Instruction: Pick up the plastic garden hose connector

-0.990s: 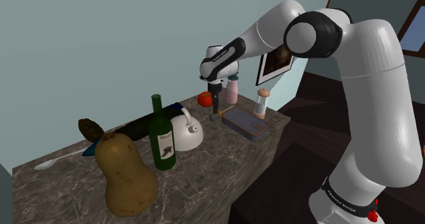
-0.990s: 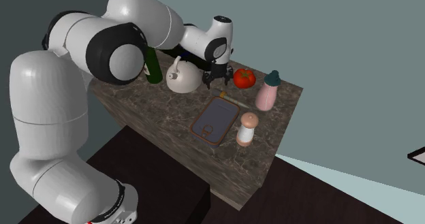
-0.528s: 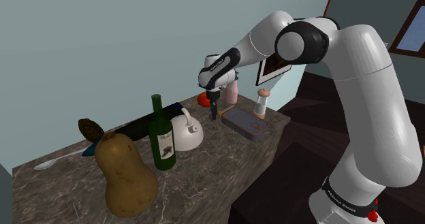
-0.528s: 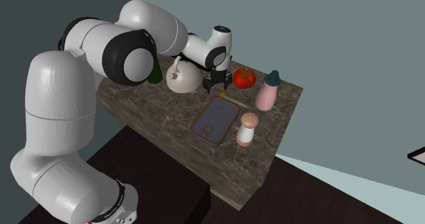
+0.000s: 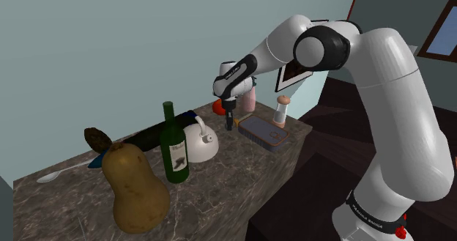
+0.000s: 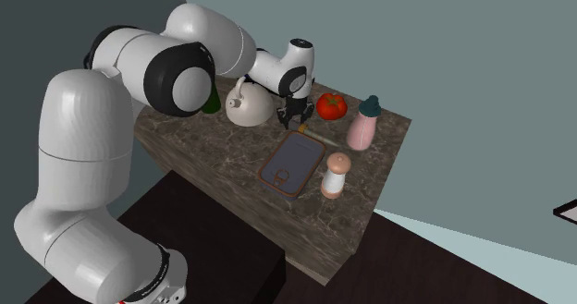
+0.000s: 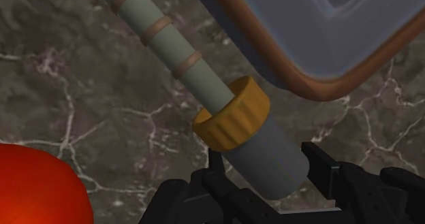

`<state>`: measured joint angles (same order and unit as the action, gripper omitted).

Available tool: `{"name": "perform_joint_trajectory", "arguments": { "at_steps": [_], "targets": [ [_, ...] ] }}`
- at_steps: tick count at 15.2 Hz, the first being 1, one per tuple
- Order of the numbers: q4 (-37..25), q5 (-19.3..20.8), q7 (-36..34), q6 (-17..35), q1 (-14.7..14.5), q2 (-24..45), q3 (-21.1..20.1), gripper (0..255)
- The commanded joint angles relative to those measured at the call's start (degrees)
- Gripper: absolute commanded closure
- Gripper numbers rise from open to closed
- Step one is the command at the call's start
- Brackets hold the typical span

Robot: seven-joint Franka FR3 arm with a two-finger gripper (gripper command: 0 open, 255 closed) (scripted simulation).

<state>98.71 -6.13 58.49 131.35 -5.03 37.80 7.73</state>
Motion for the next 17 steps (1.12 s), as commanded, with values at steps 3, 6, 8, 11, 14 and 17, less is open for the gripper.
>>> {"name": "perform_joint_trajectory", "arguments": {
  "at_steps": [3,6,8,11,14,17],
  "targets": [
    [0.0,0.0,0.0,0.0,0.0,0.0,0.0,255],
    [0.0,0.1,-0.1,-0.5,0.0,-0.5,0.1,255],
    [0.1,0.2,-0.1,-1.5,-0.1,-1.6,0.2,255],
    [0.1,0.5,-0.3,-3.1,-0.3,-3.1,0.4,255],
    [-0.1,0.7,-0.4,-4.7,-0.4,-4.6,0.5,255],
    [-0.3,0.9,-0.5,-6.3,-0.5,-6.0,0.7,255]
  ]
}}
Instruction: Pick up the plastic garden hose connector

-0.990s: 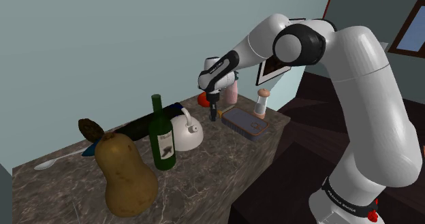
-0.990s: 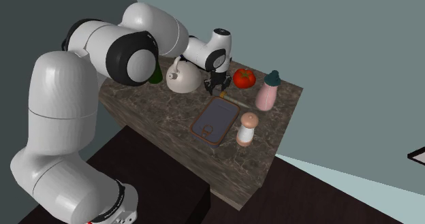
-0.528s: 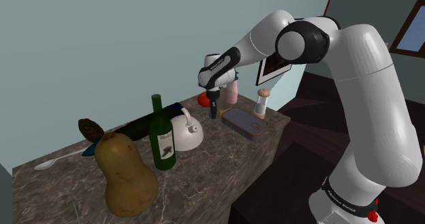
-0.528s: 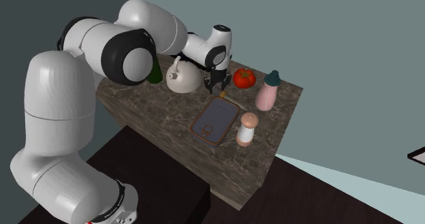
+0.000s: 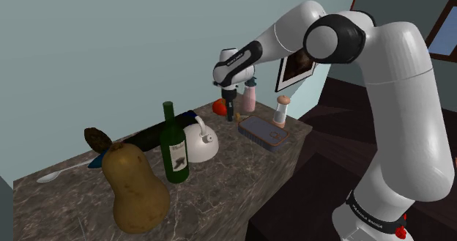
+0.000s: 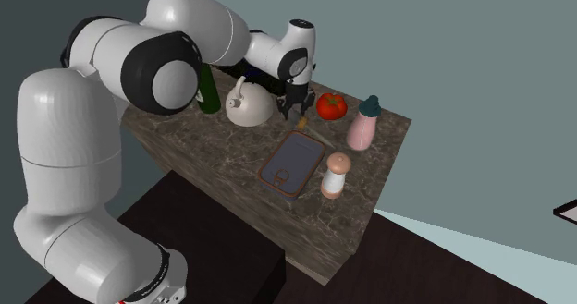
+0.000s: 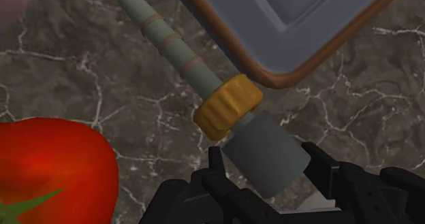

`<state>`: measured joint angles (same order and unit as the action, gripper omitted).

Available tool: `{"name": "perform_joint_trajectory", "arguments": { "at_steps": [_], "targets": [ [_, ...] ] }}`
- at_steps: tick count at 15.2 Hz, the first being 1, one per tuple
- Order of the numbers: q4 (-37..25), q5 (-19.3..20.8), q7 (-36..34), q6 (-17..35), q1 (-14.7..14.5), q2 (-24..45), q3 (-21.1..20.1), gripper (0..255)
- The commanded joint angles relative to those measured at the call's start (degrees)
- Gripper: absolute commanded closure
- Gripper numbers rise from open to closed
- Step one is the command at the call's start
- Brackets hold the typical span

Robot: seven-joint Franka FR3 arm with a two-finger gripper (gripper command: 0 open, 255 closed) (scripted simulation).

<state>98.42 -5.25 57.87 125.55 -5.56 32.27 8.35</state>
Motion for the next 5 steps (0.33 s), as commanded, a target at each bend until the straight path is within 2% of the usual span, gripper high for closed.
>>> {"name": "perform_joint_trajectory", "arguments": {
  "at_steps": [1,5],
  "targets": [
    [-0.1,0.1,0.0,-1.1,0.0,-0.9,0.1,255],
    [-0.4,0.3,-0.1,-2.3,0.0,-1.9,0.2,255]
  ]
}}
